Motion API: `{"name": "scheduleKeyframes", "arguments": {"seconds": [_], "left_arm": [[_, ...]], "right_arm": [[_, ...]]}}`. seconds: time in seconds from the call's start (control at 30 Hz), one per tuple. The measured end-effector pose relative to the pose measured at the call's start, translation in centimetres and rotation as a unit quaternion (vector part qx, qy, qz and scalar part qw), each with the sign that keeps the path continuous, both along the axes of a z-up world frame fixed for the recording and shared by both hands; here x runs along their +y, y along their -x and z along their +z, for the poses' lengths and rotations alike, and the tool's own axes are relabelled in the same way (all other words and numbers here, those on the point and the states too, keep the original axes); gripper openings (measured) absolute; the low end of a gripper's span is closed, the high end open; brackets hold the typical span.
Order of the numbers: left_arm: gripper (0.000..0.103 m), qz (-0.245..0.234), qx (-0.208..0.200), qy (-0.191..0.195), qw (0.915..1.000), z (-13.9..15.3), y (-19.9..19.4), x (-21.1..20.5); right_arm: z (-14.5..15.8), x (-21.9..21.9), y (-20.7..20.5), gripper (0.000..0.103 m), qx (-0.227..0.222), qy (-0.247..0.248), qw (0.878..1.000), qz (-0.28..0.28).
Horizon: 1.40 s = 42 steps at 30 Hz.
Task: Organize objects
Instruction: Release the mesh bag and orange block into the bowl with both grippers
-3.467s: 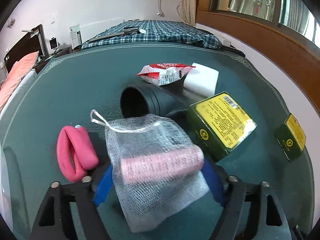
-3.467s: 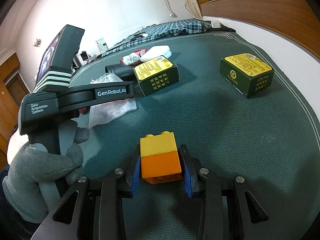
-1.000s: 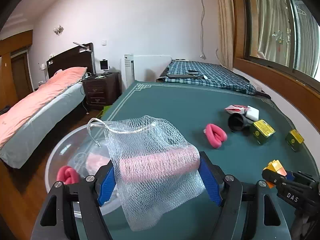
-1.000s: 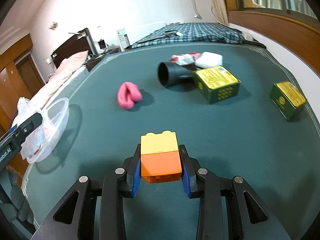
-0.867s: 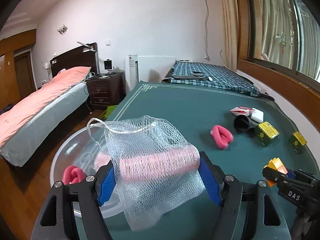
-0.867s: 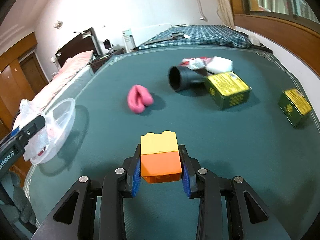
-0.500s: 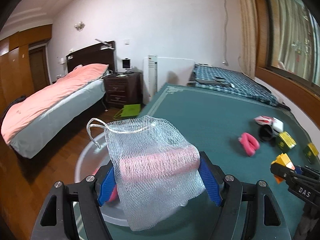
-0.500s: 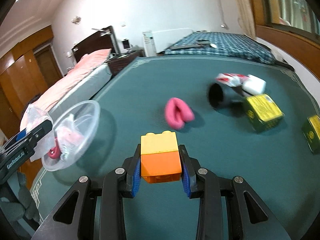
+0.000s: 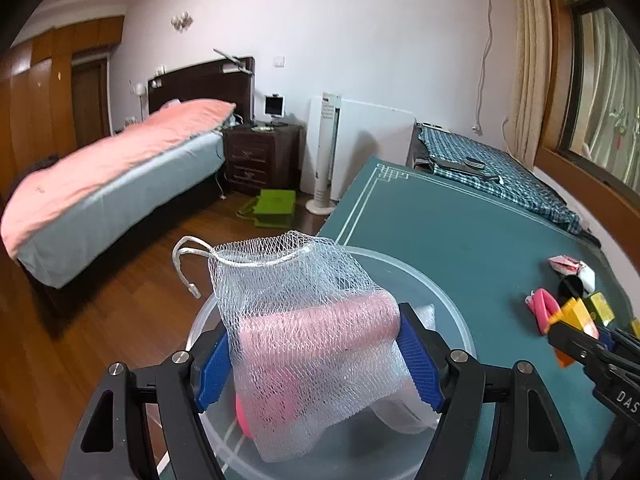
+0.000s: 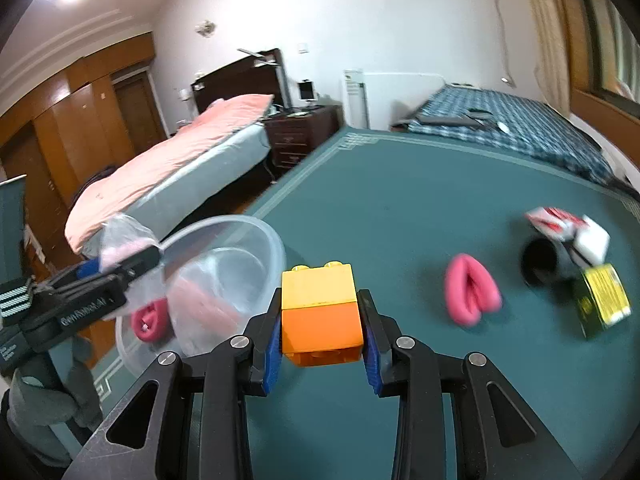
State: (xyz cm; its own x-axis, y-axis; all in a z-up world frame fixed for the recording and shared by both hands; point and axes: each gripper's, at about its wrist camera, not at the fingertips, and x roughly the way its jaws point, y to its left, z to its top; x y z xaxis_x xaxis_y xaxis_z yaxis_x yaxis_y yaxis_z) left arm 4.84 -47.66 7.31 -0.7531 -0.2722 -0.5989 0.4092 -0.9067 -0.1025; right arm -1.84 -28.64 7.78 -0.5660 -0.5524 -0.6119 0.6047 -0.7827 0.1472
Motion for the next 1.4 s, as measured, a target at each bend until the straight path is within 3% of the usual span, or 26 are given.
{"name": "scheduleKeyframes", "arguments": {"seconds": [0.23, 0.4, 0.5, 0.83, 0.9, 0.97, 1.03, 1.4], "left_arm": [[0.079, -0.016, 0.002, -0.03, 0.9994, 0.0, 1.3, -1.8], [0.089, -0.03, 0.008, -0.061, 0.9976, -0.3, 2.1, -2.6], [0.091, -0.029, 0.012, -0.069, 0.9971, -0.4, 2.3, -2.8], [0.092, -0.004, 0.032, -0.061, 0.9976, 0.7, 0.8, -3.7], [0.092, 0.002, 0.032, -0.062, 0.9976, 0.7, 0.7, -3.8], [0.092, 0.008, 0.032, -0.059, 0.9977, 0.7, 0.5, -3.9], [0.092, 0.012, 0.03, -0.055, 0.998, 0.7, 0.5, -3.9], [0.094, 0.017, 0.025, -0.035, 0.9989, 0.8, 0.4, -2.8]], "right_arm": [[-0.2, -4.5, 0.6, 0.035, 0.002, -0.002, 0.999, 0.038], [-1.0, -5.5, 0.5, 0.035, -0.006, -0.003, 0.999, 0.046], [-1.2, -5.8, 0.5, 0.035, -0.007, -0.006, 0.999, 0.05], [-1.9, -7.4, 1.6, 0.035, -0.017, -0.001, 0.998, 0.066], [-2.0, -7.6, 1.7, 0.039, -0.021, 0.004, 0.997, 0.069], [-2.0, -7.6, 1.8, 0.054, -0.025, 0.014, 0.997, 0.072], [-1.9, -7.5, 1.7, 0.058, -0.023, 0.02, 0.997, 0.074], [-2.2, -6.1, 1.4, 0.058, -0.035, 0.026, 0.997, 0.064]]}}
